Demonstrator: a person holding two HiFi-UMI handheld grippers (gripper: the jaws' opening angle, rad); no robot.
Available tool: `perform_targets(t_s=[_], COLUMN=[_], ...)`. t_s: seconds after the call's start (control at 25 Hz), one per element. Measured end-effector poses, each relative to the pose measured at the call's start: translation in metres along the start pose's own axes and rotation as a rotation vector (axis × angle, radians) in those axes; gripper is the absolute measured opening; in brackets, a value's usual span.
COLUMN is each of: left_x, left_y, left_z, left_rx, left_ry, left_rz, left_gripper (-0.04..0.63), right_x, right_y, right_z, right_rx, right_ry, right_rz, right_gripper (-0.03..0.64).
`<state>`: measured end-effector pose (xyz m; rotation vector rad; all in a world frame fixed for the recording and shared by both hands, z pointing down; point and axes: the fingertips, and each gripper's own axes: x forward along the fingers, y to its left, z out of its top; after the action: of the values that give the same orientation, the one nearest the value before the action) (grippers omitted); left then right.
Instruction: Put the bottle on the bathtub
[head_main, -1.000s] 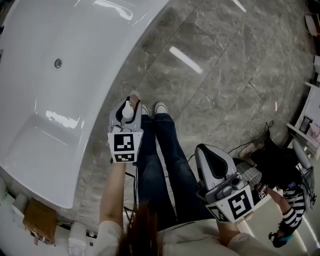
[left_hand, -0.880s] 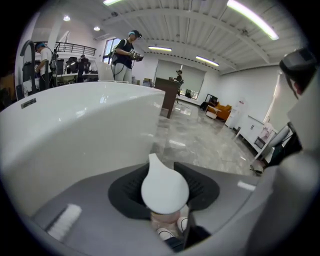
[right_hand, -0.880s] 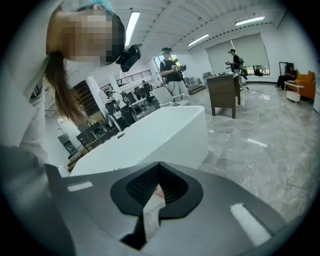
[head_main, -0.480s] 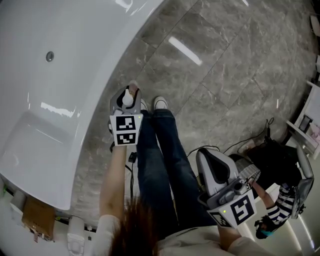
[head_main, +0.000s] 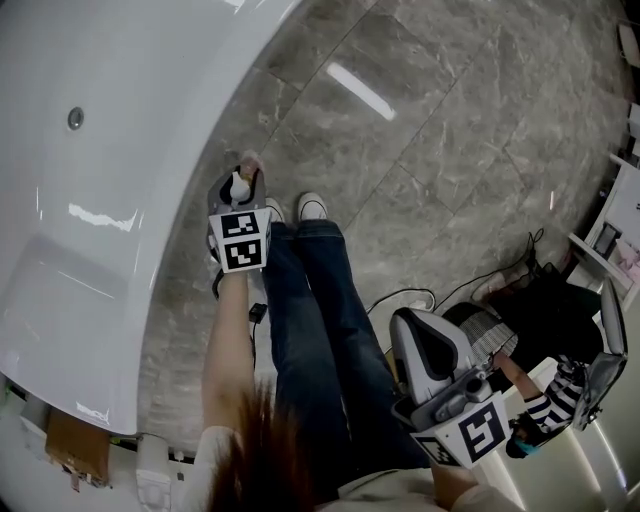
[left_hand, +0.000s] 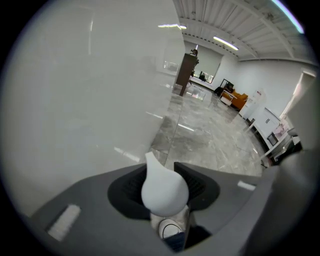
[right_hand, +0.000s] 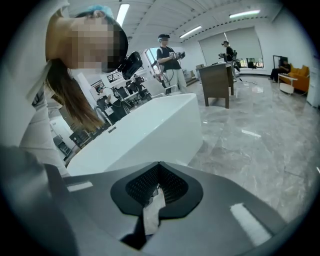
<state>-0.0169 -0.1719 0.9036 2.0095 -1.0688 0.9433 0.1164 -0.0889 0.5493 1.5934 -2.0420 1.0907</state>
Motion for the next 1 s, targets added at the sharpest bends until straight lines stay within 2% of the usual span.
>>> perform_targets(t_s=[0.4, 0.8, 1.0], left_x=[0.046, 0.066, 0.071], left_y=[0.002, 0.015, 0.014], left_z=[-0.034, -0.059, -0.067], left_rx=[-0.022, -0.017, -0.021], left_ry=[0.090, 0.128, 0.150], left_rz=[0.005, 0.036, 0.028], left_gripper=[0.184, 0.184, 0.186], right_x=[0.012, 0.015, 0.016], right_y=[-0.007, -0.014, -0.016], right_z=[-0.017, -0.032, -0.034], right_rx=[0.017, 0.027, 0.029], right_ry=[0.043, 0.064, 0.071], right_rz=[-0.019, -0.029, -0.033], right_gripper=[-0.002, -0.002, -0.002])
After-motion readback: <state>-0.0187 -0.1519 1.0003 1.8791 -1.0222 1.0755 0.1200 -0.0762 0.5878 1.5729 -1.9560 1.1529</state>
